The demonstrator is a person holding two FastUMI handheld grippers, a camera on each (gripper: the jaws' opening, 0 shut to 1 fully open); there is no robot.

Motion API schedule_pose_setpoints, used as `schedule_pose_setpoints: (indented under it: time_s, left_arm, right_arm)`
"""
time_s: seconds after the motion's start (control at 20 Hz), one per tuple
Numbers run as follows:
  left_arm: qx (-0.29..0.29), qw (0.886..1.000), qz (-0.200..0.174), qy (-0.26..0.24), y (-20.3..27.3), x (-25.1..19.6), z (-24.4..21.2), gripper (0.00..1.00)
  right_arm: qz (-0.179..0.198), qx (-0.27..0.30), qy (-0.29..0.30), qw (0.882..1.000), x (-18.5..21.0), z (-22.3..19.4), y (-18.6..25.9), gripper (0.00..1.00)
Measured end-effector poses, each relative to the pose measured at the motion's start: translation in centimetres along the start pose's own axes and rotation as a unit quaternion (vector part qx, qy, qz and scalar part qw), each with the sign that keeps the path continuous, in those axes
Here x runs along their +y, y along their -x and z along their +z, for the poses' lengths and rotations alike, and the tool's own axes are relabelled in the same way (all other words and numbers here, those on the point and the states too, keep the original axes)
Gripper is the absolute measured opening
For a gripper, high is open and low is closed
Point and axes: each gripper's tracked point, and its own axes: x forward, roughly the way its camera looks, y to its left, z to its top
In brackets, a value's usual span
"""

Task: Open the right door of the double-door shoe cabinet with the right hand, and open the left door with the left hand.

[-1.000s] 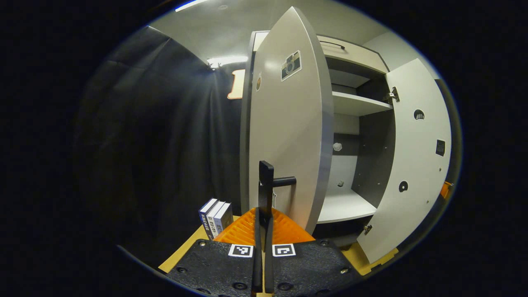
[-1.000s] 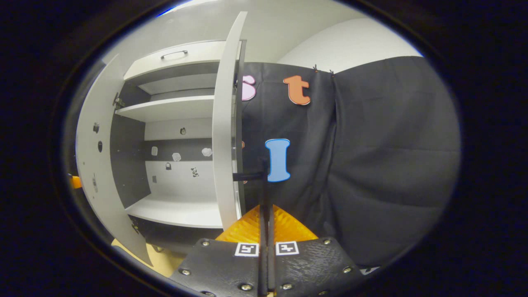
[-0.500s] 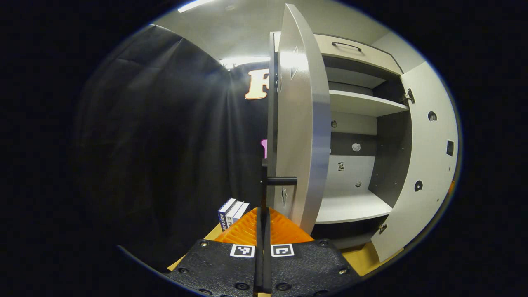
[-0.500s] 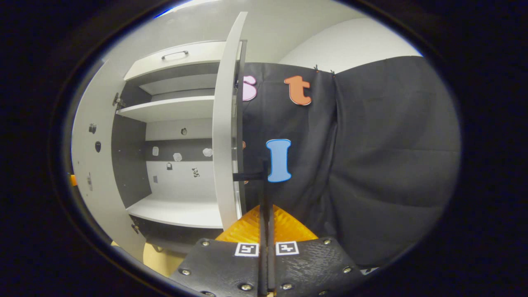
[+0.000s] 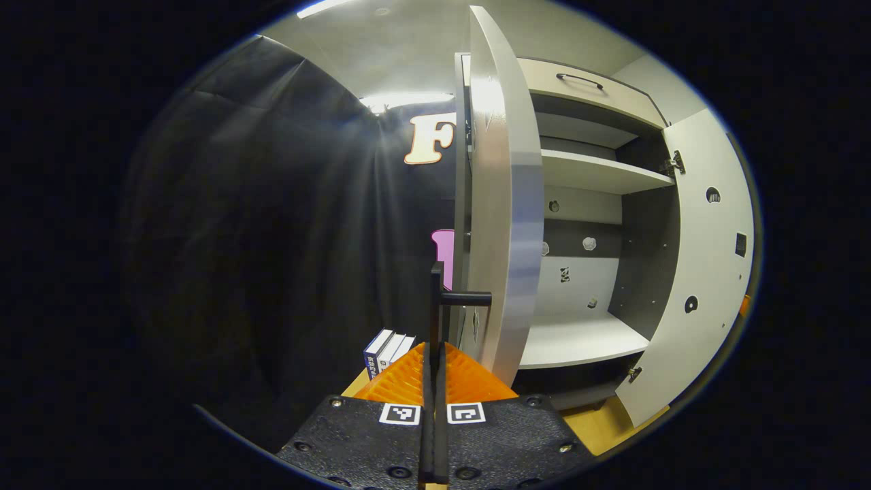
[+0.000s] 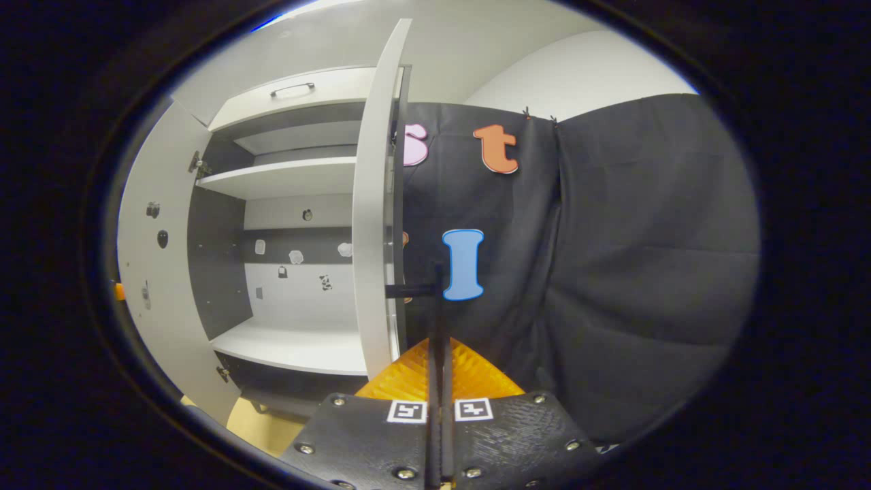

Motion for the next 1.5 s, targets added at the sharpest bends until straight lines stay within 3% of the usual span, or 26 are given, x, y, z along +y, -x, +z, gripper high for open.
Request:
schedule_pose_setpoints:
  time_s: [0.35,0.6,0.9,1.25,1.3,1.5]
  left_arm:
    - [-0.004,1.0,-0.015,0.004,-0.1,0.6,0.1,0.0]
    - [-0.004,1.0,0.002,0.01,0.4,1.1,0.0,0.0]
    - [-0.003,1.0,0.024,0.013,2.0,2.1,0.2,0.0]
    - [0.01,0.999,0.006,0.042,6.0,0.3,-0.4,0.0]
    - [0.011,0.999,0.0,0.045,6.3,-0.1,-0.4,0.0]
    - [0.012,0.998,-0.026,0.051,6.9,-2.3,-0.3,0.0]
  right_arm:
    - [-0.009,0.018,0.034,0.999,-0.2,-0.3,0.1,0.01]
    - [-0.046,-0.006,0.04,0.998,-2.4,1.2,1.7,0.01]
    - [-0.057,-0.023,0.016,0.998,-2.9,3.6,3.4,0.0]
    - [-0.012,-0.037,0.009,0.999,1.6,5.1,5.0,0.01]
    - [-0.003,-0.036,0.011,0.999,2.4,5.0,5.1,0.05]
    - [0.039,-0.02,0.007,0.999,5.6,3.9,6.3,0.01]
